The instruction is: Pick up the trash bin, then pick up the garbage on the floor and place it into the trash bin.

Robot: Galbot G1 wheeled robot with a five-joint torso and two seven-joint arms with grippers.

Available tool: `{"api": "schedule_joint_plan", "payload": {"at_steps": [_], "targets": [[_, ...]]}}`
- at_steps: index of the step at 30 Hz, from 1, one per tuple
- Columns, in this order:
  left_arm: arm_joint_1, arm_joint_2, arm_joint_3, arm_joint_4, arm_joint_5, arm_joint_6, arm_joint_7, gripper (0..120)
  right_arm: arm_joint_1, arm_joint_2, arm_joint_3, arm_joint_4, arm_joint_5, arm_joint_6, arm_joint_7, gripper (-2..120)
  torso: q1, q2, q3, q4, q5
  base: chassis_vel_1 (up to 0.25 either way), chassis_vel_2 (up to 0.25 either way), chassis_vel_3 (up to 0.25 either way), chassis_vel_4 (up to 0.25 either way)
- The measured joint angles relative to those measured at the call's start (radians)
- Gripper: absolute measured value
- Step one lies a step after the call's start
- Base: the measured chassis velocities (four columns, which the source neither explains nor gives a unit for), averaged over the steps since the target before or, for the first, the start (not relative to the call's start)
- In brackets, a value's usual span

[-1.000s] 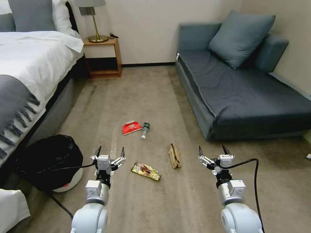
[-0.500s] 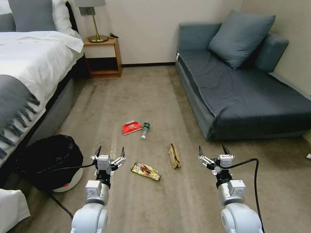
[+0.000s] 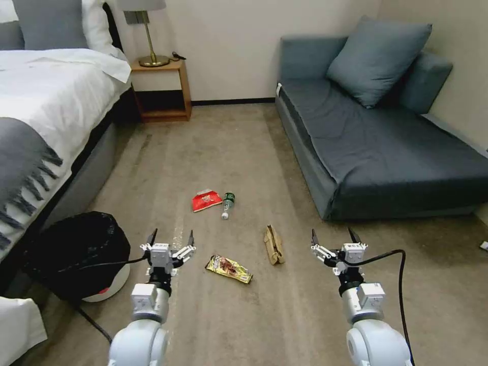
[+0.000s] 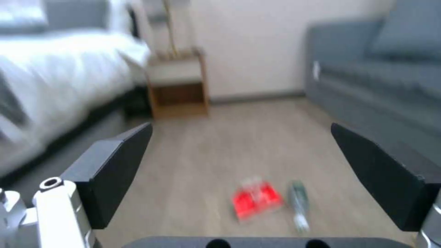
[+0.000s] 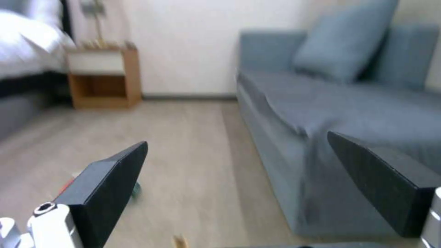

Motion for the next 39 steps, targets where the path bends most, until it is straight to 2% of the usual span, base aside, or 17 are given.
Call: {"api": "schedule_joint_plan", "payload": {"at_steps": [1,2,5,6,7,9,10,17,24,26,29,31,32,34,35,37,39], "targets": [[0.018,0.017,-0.017,-0.034,-0.020,-0.022,-0.011,98,-0.028,0.013,-0.027,0.031,-0.029,0.037,0.012,100,0.000,0.000,0.000,0.0000,-0.0002,0.000,0.000,0.000,0.000],[0.018,0.017,-0.017,-0.034,-0.020,-0.022,-0.011,98,-0.028,0.013,-0.027,0.031,-0.029,0.037,0.012,100,0.000,0.000,0.000,0.0000,-0.0002,0.000,0.000,0.000,0.000],[0.082,0.077,-0.074,-0.150,-0.086,-0.095,-0.043,100,-0.119,0.053,-0.112,0.133,-0.127,0.157,0.054,100,0.000,0.000,0.000,0.0001,0.0003,0.000,0.000,0.000,0.000],[0.095,0.088,-0.073,-0.163,-0.096,-0.103,-0.034,100,-0.145,0.063,-0.138,0.163,-0.154,0.192,0.068,100,0.000,0.000,0.000,-0.0001,0.0005,0.000,0.000,0.000,0.000],[0.103,0.094,-0.072,-0.165,-0.103,-0.106,-0.025,100,-0.157,0.070,-0.158,0.177,-0.170,0.212,0.080,100,0.000,0.000,0.000,-0.0001,-0.0009,0.000,0.000,0.000,0.000],[0.106,0.097,-0.071,-0.166,-0.107,-0.108,-0.019,100,-0.162,0.073,-0.168,0.182,-0.177,0.220,0.088,100,0.000,0.000,0.000,-0.0002,-0.0009,0.000,0.000,0.000,0.000],[0.108,0.101,-0.071,-0.166,-0.110,-0.111,-0.013,100,-0.164,0.073,-0.174,0.183,-0.179,0.223,0.092,100,0.000,0.000,0.000,-0.0002,0.0002,0.000,0.000,0.000,0.000],[0.115,0.105,-0.065,-0.160,-0.120,-0.116,0.006,100,-0.152,0.073,-0.175,0.173,-0.167,0.212,0.094,100,0.000,0.000,0.000,-0.0001,0.0000,0.000,0.000,0.000,0.000],[0.131,0.125,-0.049,-0.127,-0.134,-0.116,0.022,100,-0.108,0.073,-0.159,0.142,-0.078,0.124,0.093,100,0.000,0.000,0.000,-0.0001,0.0001,0.000,0.000,0.000,0.000],[0.133,0.132,-0.057,-0.121,-0.142,-0.111,0.020,100,-0.102,0.071,-0.155,0.140,-0.067,0.114,0.094,100,0.000,0.000,0.000,-0.0001,0.0001,0.000,0.000,0.000,0.000],[0.128,0.165,-0.106,-0.119,-0.236,-0.057,0.002,100,-0.083,0.059,-0.137,0.131,-0.043,0.094,0.102,100,0.000,0.000,0.000,-0.0001,0.0001,0.000,0.000,0.000,0.000],[0.125,0.172,-0.113,-0.122,-0.259,-0.045,0.000,100,-0.079,0.057,-0.134,0.129,-0.041,0.093,0.104,100,0.000,0.000,0.000,0.0000,0.0000,0.000,0.000,0.000,0.000],[0.116,0.205,-0.129,-0.129,-0.338,0.000,-0.005,100,-0.070,0.053,-0.126,0.124,-0.033,0.091,0.107,100,0.000,0.000,0.000,0.0000,0.0000,0.000,0.000,0.000,0.000],[0.107,0.297,-0.144,-0.126,-0.479,0.079,-0.003,100,-0.053,0.045,-0.113,0.113,-0.010,0.090,0.112,100,0.000,0.000,0.000,-0.0001,-0.0002,0.000,0.000,0.000,0.000],[0.107,0.297,-0.144,-0.126,-0.479,0.079,-0.003,100,-0.053,0.045,-0.113,0.113,-0.010,0.090,0.112,100,0.000,0.000,0.000,-0.0001,-0.0002,0.000,0.000,0.000,0.000],[0.103,0.391,-0.159,-0.097,-0.596,0.147,0.002,100,-0.042,0.037,-0.098,0.103,0.016,0.090,0.113,100,0.000,0.000,0.000,-0.0002,0.0001,0.000,0.000,0.000,0.000],[0.095,0.462,-0.188,-0.049,-0.685,0.201,0.009,100,-0.033,0.031,-0.079,0.092,0.045,0.091,0.113,100,0.000,0.000,0.000,-0.0003,0.0001,0.000,0.000,0.000,0.000]]}}
